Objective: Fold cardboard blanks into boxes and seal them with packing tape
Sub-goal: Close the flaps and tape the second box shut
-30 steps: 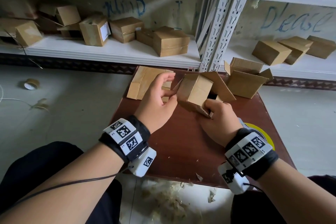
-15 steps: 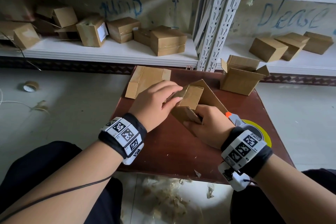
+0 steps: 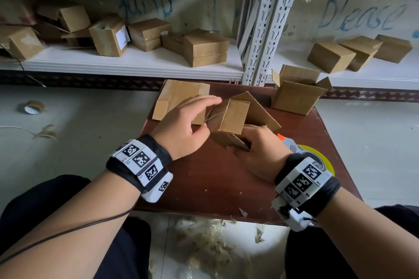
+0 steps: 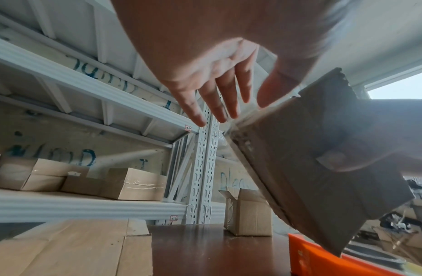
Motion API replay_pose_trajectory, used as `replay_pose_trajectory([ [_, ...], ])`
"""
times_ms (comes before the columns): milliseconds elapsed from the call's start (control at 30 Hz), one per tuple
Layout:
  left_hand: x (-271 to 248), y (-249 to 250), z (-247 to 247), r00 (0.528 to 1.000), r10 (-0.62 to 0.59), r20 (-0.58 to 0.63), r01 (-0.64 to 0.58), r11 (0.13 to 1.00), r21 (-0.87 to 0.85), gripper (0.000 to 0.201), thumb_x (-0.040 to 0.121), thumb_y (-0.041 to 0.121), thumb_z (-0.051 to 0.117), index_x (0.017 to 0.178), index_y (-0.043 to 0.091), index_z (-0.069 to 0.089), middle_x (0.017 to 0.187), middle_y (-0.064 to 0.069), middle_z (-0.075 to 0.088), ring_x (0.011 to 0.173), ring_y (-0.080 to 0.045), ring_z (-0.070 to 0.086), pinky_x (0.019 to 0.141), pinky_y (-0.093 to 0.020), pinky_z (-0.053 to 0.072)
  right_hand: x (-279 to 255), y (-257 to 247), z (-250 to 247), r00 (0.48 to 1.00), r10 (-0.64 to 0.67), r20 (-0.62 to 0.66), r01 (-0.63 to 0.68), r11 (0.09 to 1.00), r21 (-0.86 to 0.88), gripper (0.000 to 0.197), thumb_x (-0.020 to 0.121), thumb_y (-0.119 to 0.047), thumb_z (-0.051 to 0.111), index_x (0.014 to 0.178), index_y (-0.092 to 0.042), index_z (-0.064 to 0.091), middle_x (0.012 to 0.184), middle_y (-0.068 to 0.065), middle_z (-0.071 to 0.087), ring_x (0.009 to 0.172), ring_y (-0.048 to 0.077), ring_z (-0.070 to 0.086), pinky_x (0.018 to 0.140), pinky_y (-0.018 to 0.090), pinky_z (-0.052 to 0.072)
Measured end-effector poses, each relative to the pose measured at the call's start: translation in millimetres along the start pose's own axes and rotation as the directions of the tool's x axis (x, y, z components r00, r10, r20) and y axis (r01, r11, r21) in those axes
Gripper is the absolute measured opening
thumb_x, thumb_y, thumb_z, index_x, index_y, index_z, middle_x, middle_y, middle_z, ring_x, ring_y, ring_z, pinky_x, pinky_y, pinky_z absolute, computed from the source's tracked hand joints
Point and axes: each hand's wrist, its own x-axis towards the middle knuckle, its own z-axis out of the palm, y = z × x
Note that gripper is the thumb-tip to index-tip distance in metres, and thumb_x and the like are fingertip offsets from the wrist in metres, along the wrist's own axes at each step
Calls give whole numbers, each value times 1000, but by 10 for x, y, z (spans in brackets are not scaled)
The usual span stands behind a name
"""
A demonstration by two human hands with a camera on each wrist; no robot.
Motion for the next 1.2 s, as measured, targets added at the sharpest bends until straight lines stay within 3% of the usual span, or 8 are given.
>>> replay_pose_trajectory([
  [267, -7, -10, -97, 999, 39, 38, -41, 997, 61, 64, 81, 1, 74, 141, 16, 60, 142, 6, 60, 133, -9, 55, 113, -36, 46, 9, 40, -27, 999, -24, 40, 23, 1000, 17, 29, 85, -15, 79, 77, -28, 54, 71, -16, 51, 64, 8, 45, 61, 17, 30],
  [400, -10, -14, -93, 995, 96, -14, -93, 988, 120, 55, 83, 3, 74, 135, 16, 66, 135, 6, 64, 122, -10, 63, 103, -36, 53, -23, 15, -25, 997, 22, 68, -24, 999, 28, 19, 87, -15, 79, 80, -16, 62, 74, -10, 56, 64, 11, 49, 60, 10, 35],
  [567, 11, 8, -37, 972, 225, -74, -211, 965, 158, 29, 90, 4, 74, 118, 11, 75, 120, 2, 72, 111, -15, 69, 93, -38, 57, -24, -52, -43, 984, 132, 123, -146, 982, 119, 26, 87, -21, 79, 96, -34, 58, 84, -14, 65, 79, 12, 61, 69, 26, 46],
  [700, 14, -1, 16, 961, 250, -115, -231, 961, 154, 10, 94, 6, 73, 101, 9, 80, 104, 3, 76, 94, -18, 72, 80, -39, 59, -29, -73, -18, 975, 172, 140, -202, 949, 242, 42, 83, -34, 80, 120, -24, 63, 101, -7, 73, 95, 16, 70, 87, 41, 58],
  [800, 7, 6, 45, 968, 215, -125, -196, 969, 150, 9, 96, 9, 71, 100, 9, 79, 101, 2, 76, 89, -19, 72, 76, -38, 58, -27, -142, 33, 973, 208, 104, -229, 774, 590, 52, 83, -60, 74, 114, -19, 69, 94, -9, 74, 86, 12, 69, 78, 33, 57],
  [867, 10, 11, 66, 970, 202, -137, -178, 970, 165, 9, 97, 9, 70, 99, 9, 78, 98, 2, 75, 87, -19, 71, 75, -38, 57, 0, -167, 67, 939, 331, 93, -287, 606, 742, 64, 84, -71, 69, 100, -9, 69, 88, 1, 68, 83, 18, 62, 77, 37, 51],
  [1033, 11, 39, 119, 957, 69, -281, -38, 993, 112, 8, 97, 6, 64, 92, 8, 70, 89, 1, 74, 81, -15, 71, 72, -36, 59, 36, -176, 104, 891, 443, 103, -383, 609, 695, 54, 93, -48, 65, 105, 5, 66, 89, 16, 72, 79, 24, 65, 75, 46, 56],
  [1200, 18, 94, 205, 868, -346, -357, 235, 918, -318, 15, 89, 31, 58, 93, 18, 64, 96, -5, 77, 93, -20, 76, 82, -44, 63, 47, -174, 144, 862, 503, 64, -410, 619, 670, 43, 96, -34, 62, 104, 8, 65, 84, 6, 68, 74, 16, 63, 70, 36, 51],
])
